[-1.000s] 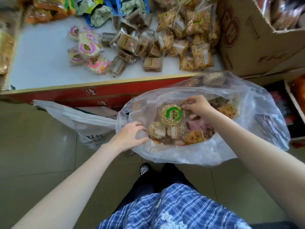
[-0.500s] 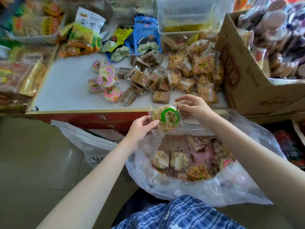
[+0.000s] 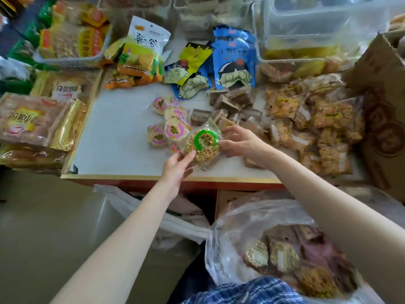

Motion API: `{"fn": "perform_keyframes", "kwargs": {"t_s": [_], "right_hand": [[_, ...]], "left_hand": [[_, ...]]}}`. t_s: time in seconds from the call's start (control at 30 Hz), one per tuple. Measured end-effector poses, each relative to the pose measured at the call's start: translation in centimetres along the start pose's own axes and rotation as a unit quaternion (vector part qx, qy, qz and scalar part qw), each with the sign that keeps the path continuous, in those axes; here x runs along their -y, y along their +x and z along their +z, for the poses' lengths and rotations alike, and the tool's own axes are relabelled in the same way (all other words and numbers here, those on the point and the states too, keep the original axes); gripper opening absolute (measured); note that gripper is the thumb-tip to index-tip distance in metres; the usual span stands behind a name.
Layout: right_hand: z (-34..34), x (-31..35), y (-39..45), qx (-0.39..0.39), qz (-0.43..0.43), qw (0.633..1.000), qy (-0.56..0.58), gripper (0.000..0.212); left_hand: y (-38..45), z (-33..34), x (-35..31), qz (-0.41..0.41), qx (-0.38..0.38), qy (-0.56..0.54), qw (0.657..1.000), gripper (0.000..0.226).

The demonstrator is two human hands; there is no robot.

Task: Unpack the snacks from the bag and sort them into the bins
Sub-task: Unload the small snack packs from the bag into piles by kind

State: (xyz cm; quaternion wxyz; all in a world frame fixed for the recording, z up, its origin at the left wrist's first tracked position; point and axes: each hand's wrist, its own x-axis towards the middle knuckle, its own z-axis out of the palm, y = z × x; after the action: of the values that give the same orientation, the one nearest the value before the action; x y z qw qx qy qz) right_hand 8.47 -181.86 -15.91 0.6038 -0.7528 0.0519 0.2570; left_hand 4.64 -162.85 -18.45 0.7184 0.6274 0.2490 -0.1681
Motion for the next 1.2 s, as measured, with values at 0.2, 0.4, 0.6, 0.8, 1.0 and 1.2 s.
{"fn": "perform_keyframes", "kwargs": {"t_s": [0.2, 0.4, 0.6, 0.8, 1.0, 1.2], "right_hand": [[2.7, 2.2, 4.5, -0.077, -0.009, 0.995, -0.056, 0.051], [6.9, 4.6, 9.0, -0.122, -0.055, 0.983, -0.129, 0.050], [12.8, 5.6, 13.2, -0.038, -0.078, 0.962, -0.258, 0.041], [12.3, 3.4, 14.3, -0.039, -0.075, 0.891, -0.446, 0.036], [12.7, 1.9, 14.9, -0.012, -0.051, 0.886, -0.462, 0.050], [11.3, 2.3, 14.0, 0.001, -0.050, 0.919, -0.392, 0.066]], "left_hand": [[5.0, -2.0, -2.4, 0.024, 0.011, 0.055, 0.998, 0.005], [7.8, -4.5, -3.6, 0.021, -0.051, -0.041, 0.998, 0.007], [9.2, -14.7, -2.6, -0.029, -0.292, -0.170, 0.941, 0.011], [10.2, -16.2, -0.6, -0.061, -0.298, -0.163, 0.939, 0.022], [12.0, -12.1, -0.8, -0.050, -0.215, -0.182, 0.958, 0.017], [13.1, -11.5, -1.7, -0.018, -0.165, 0.118, 0.979, 0.058]]}}
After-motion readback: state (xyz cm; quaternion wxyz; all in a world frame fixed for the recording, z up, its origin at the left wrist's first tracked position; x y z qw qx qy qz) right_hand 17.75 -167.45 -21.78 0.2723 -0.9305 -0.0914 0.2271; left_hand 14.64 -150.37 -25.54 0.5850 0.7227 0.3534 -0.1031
